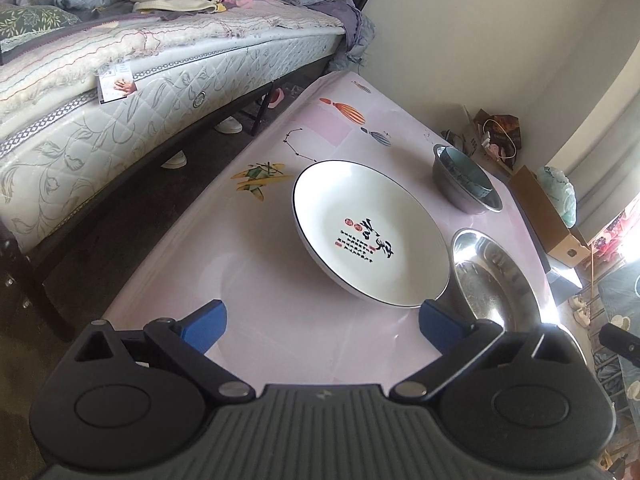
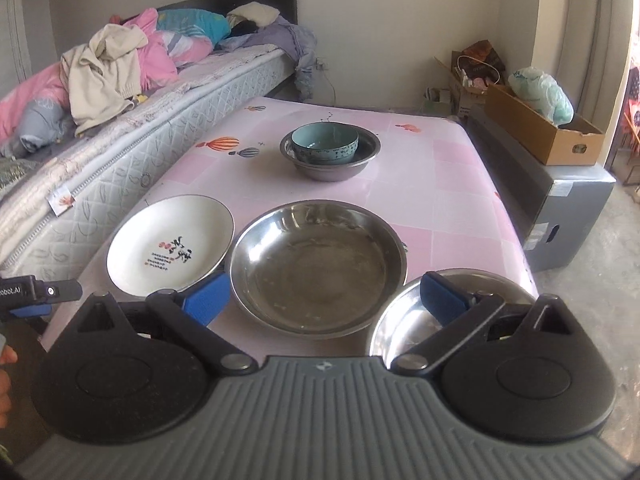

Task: Organize plates and bowls

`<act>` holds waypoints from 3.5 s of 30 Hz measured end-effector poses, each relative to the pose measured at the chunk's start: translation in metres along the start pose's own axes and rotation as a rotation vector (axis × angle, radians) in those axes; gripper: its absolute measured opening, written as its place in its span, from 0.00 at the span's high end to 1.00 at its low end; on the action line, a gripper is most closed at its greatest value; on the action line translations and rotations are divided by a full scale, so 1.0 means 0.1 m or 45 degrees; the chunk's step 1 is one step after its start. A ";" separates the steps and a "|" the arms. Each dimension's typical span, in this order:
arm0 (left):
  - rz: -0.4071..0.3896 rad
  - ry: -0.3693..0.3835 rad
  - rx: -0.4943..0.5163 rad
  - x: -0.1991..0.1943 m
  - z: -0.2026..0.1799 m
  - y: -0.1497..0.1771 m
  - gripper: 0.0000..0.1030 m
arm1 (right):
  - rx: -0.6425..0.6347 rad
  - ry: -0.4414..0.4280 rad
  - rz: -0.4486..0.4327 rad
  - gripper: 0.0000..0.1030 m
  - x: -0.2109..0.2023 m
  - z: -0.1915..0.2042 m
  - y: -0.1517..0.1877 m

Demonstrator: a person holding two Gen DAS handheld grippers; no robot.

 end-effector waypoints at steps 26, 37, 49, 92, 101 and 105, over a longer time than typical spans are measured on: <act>-0.011 0.041 0.009 0.03 0.12 0.37 0.00 | 0.397 -0.320 0.066 0.01 0.37 0.16 0.79; 0.098 0.149 0.162 0.30 -0.54 0.76 0.00 | 0.433 -0.150 -0.129 0.02 0.12 -0.52 0.82; 0.112 0.285 0.388 0.61 -1.53 1.15 0.06 | 0.675 -0.071 -0.165 0.08 0.07 -1.56 1.35; 0.364 0.491 0.322 1.16 -2.17 1.50 0.68 | 0.691 -0.005 -0.054 0.63 0.54 -2.11 1.53; 0.388 0.487 0.304 0.99 -1.97 1.47 0.68 | 0.668 -0.050 0.009 0.62 0.30 -1.85 1.66; 0.385 0.472 0.295 0.85 -1.80 1.49 0.68 | 0.655 -0.080 0.029 0.62 0.19 -1.66 1.73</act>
Point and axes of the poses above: each gripper's, at about its wrist camera, not at the fingertips, and x roughly the way its jaws point, z to its left, y to its underside, the point moved 4 cm from there along x, roughly the way its jaws point, and after that the axes turned 10 degrees about -x, right-handed, at the moved point
